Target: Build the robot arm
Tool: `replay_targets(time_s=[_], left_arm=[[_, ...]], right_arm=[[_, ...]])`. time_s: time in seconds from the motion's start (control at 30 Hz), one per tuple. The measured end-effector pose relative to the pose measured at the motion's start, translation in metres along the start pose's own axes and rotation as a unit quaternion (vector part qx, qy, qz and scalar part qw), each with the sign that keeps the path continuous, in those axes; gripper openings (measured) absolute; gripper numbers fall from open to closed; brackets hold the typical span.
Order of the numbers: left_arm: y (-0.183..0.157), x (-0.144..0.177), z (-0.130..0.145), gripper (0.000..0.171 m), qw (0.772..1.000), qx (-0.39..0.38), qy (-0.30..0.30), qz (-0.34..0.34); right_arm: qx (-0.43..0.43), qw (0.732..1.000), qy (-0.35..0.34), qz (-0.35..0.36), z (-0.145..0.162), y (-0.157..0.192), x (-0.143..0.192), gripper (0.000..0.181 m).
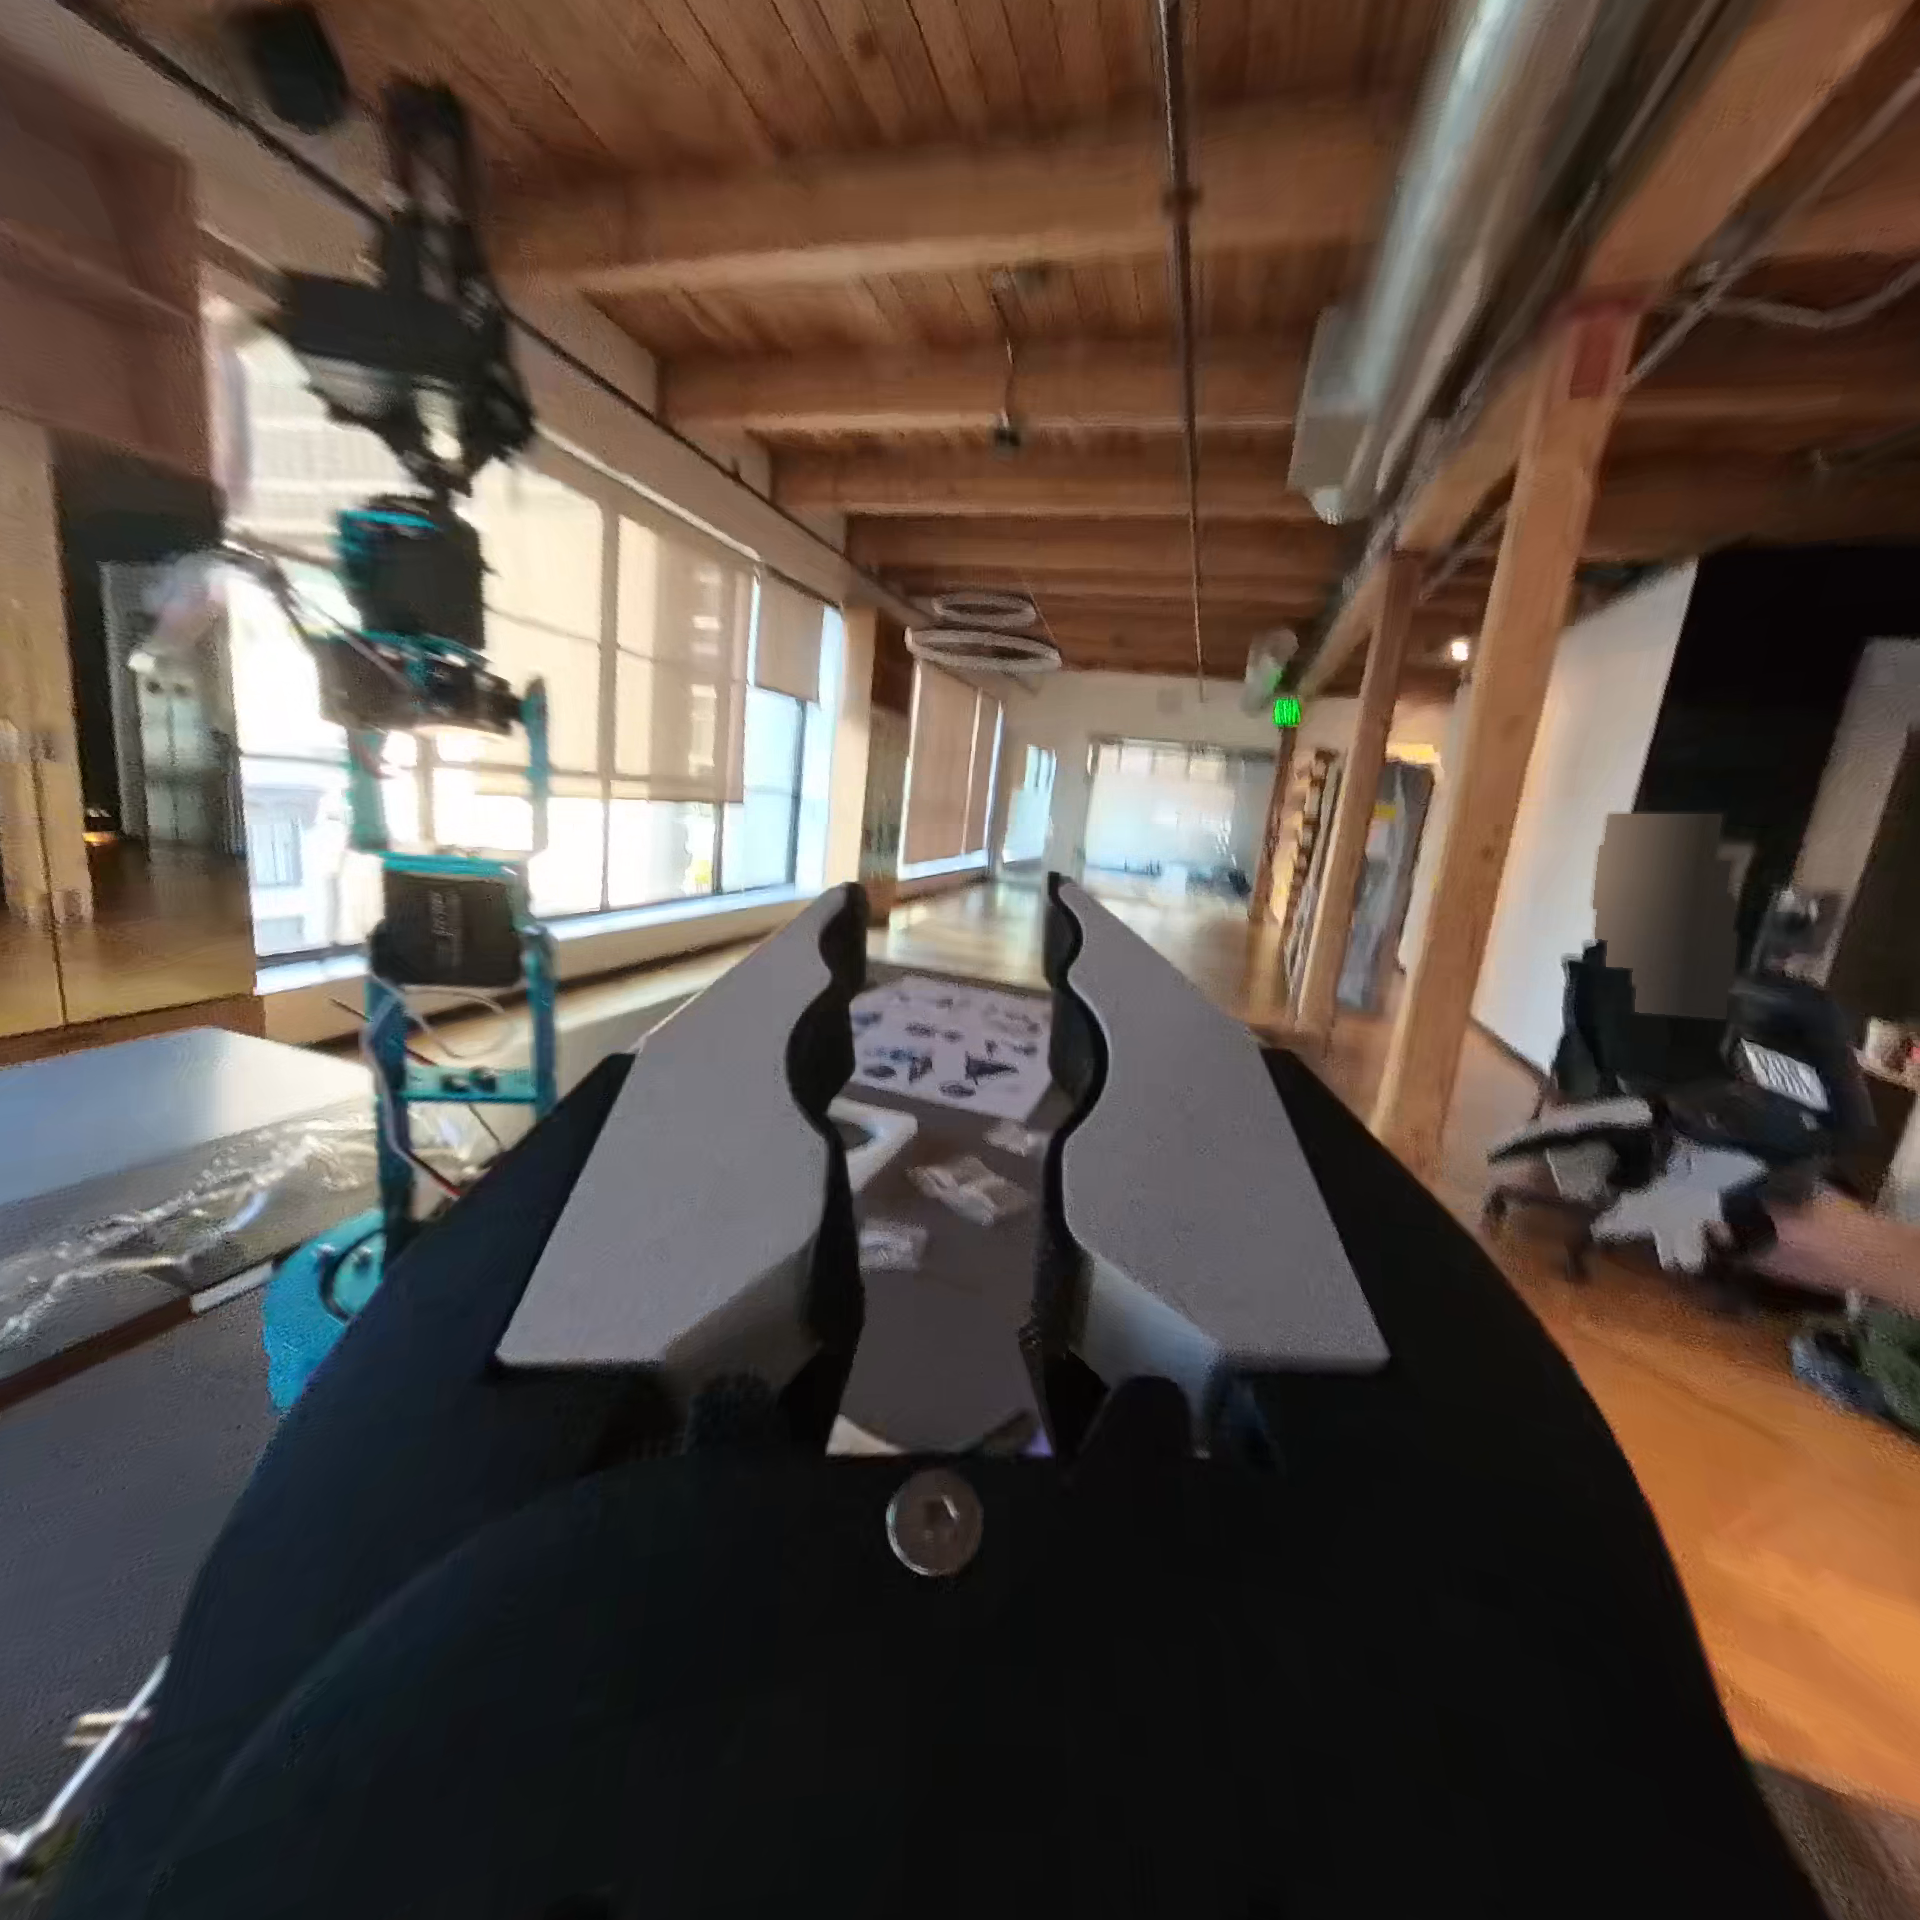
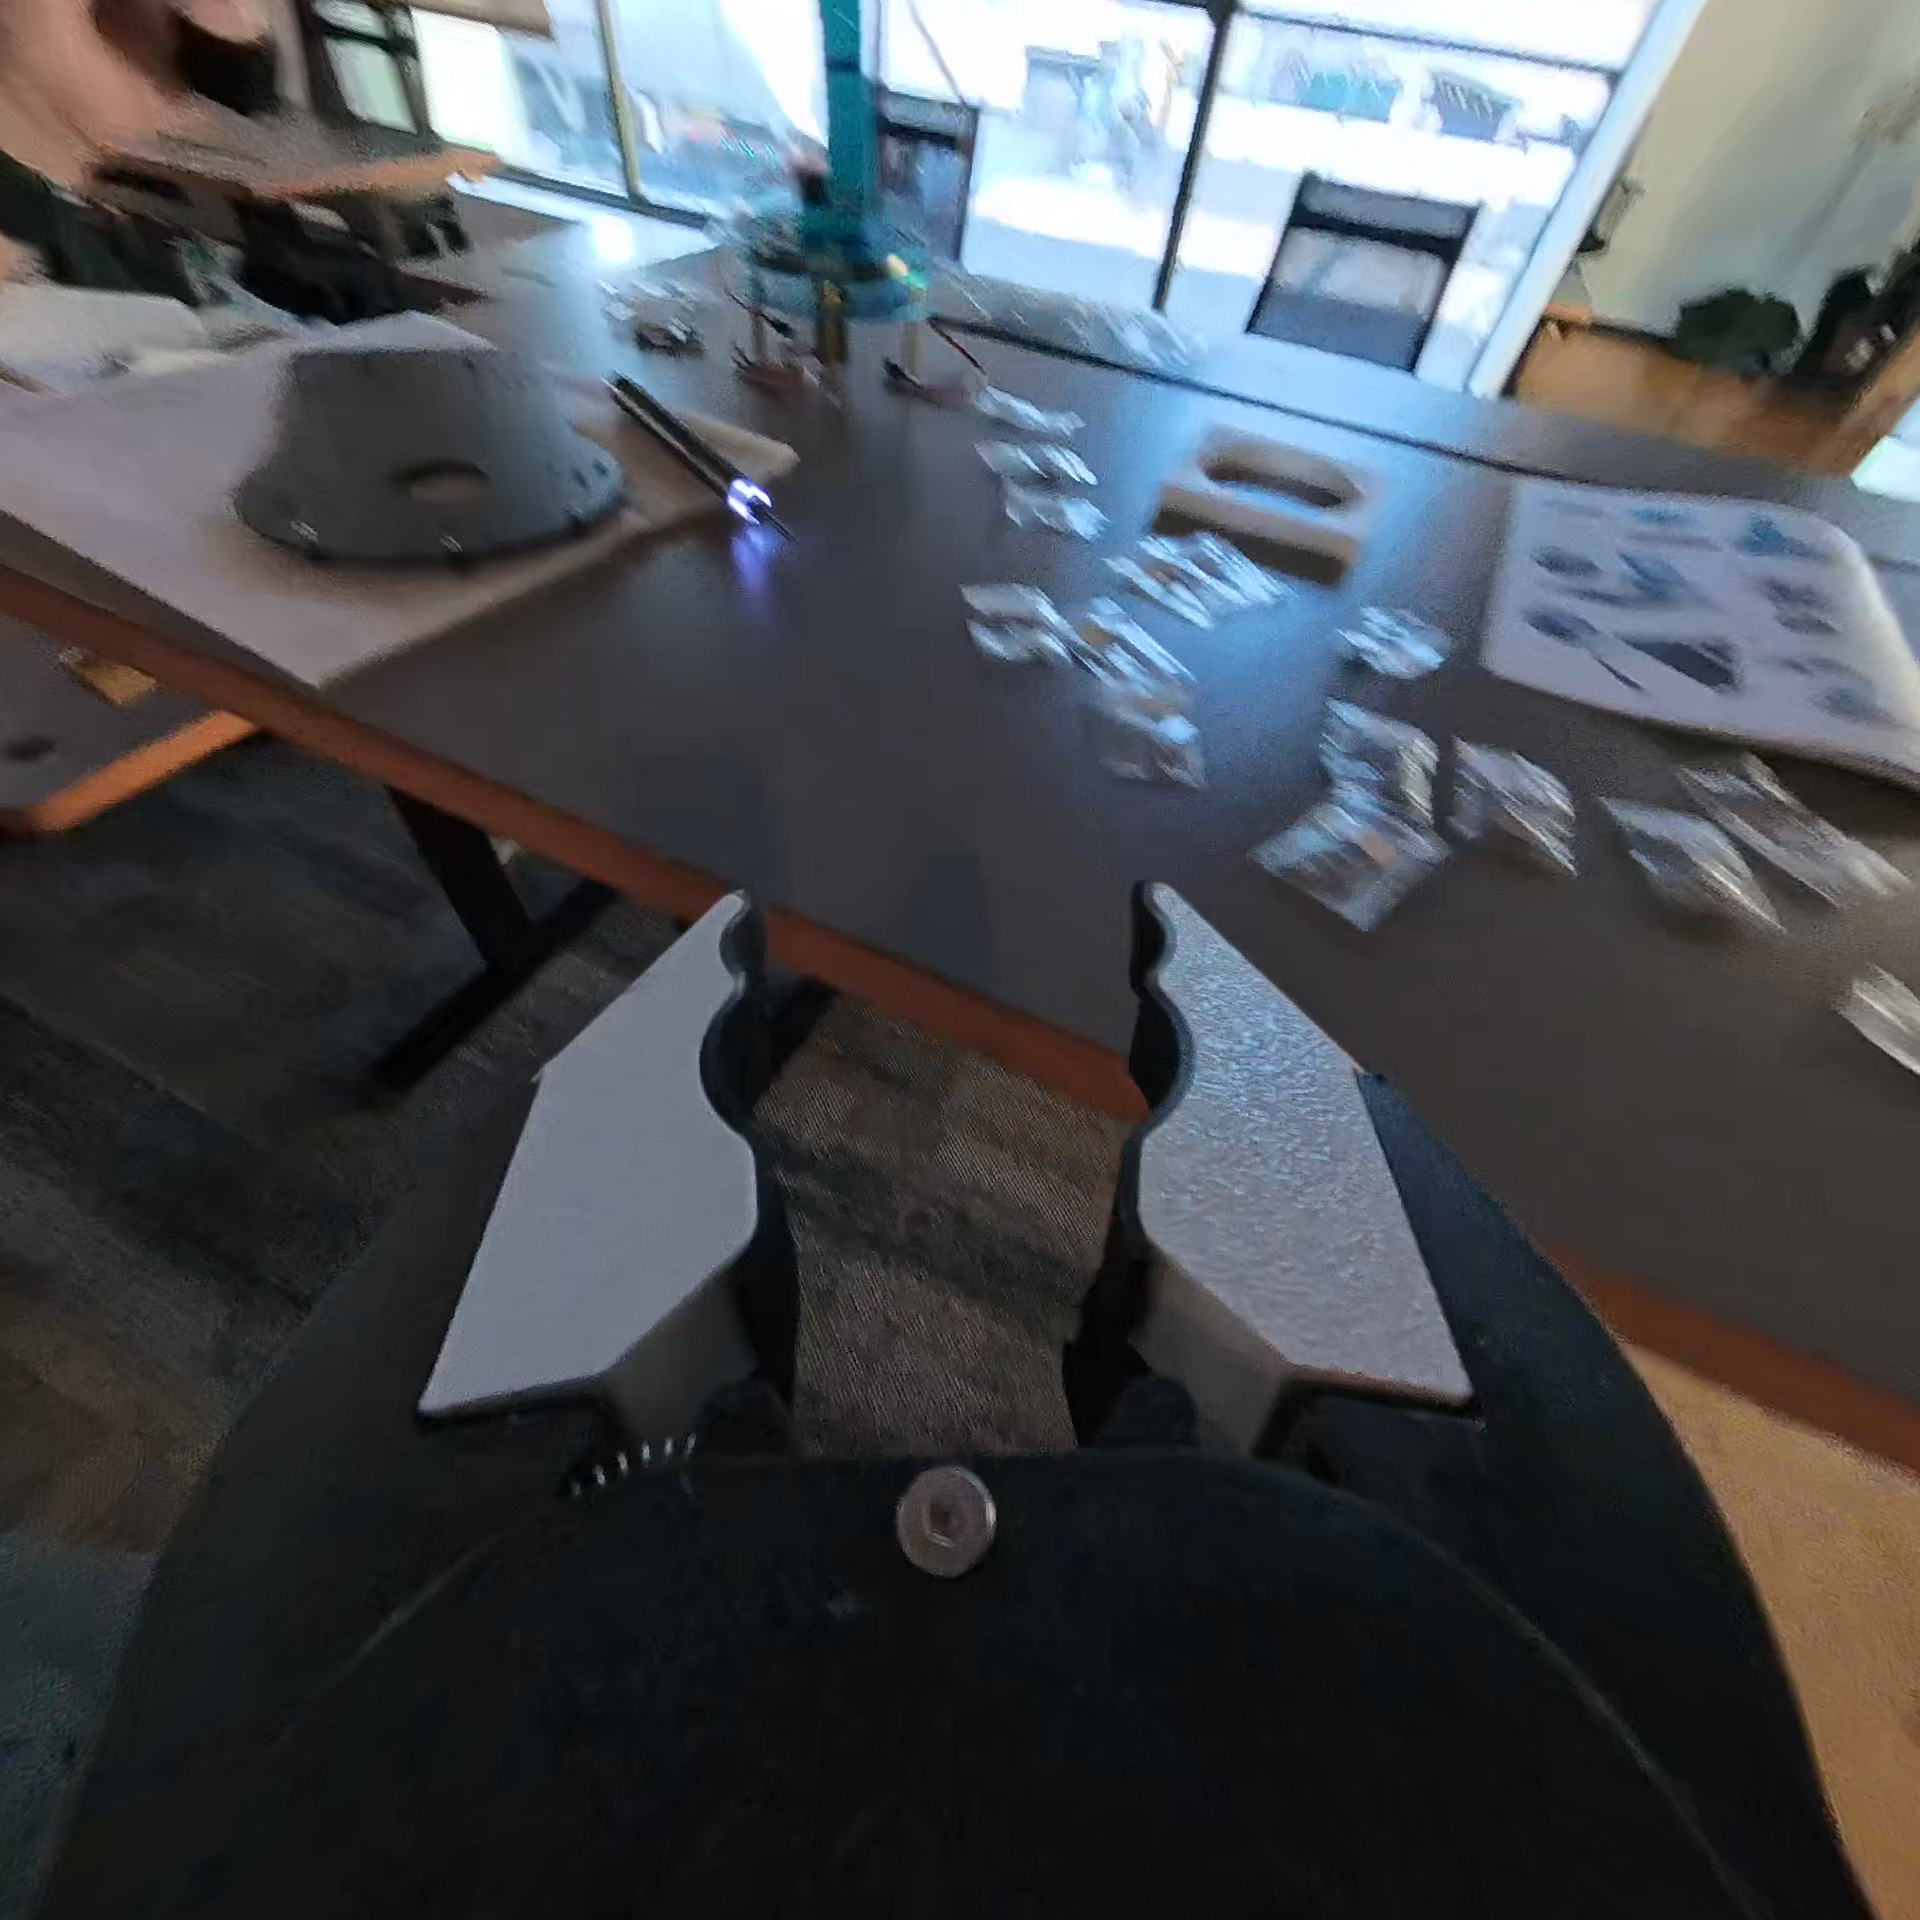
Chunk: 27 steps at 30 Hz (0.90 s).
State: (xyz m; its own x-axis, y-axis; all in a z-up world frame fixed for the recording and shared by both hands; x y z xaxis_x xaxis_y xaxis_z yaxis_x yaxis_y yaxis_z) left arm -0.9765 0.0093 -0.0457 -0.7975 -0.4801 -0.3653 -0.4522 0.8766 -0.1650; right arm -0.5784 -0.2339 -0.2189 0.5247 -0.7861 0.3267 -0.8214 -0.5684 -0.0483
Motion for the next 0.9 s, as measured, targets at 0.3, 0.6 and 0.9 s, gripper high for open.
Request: replay_targets(time_s=[0.3,0.6,0.9], left_arm=[[-0.121,0.031,0.074,0.039,0.990,0.022,0.070,-0.122],[-0.184,-0.028,0.111,0.035,0.976,0.015,0.149,-0.161],[-0.174,-0.031,0.118,0.034,0.957,-0.019,0.200,-0.211]], right_arm=[[-0.113,0.993,-0.037,-0.014,0.032,-0.109,0.106,0.082],[0.056,0.977,0.023,-0.203,-0.050,-0.182,-0.076,0.022],[0.202,0.926,0.110,-0.301,-0.065,-0.222,-0.308,0.030]])
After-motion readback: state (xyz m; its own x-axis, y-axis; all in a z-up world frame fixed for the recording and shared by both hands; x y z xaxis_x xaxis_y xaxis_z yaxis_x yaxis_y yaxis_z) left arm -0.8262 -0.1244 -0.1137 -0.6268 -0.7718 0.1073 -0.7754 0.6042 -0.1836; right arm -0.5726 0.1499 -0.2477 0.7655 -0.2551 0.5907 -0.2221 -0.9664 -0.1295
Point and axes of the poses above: each gripper's, where its closed fingertips meet, x back along the fingers, z out of its underside, y = z × x across the jaws, the point moved 1 cm from there along x, back along the fingers, and after that the axes turned 8 degrees about -z, right-handed, at the moved point
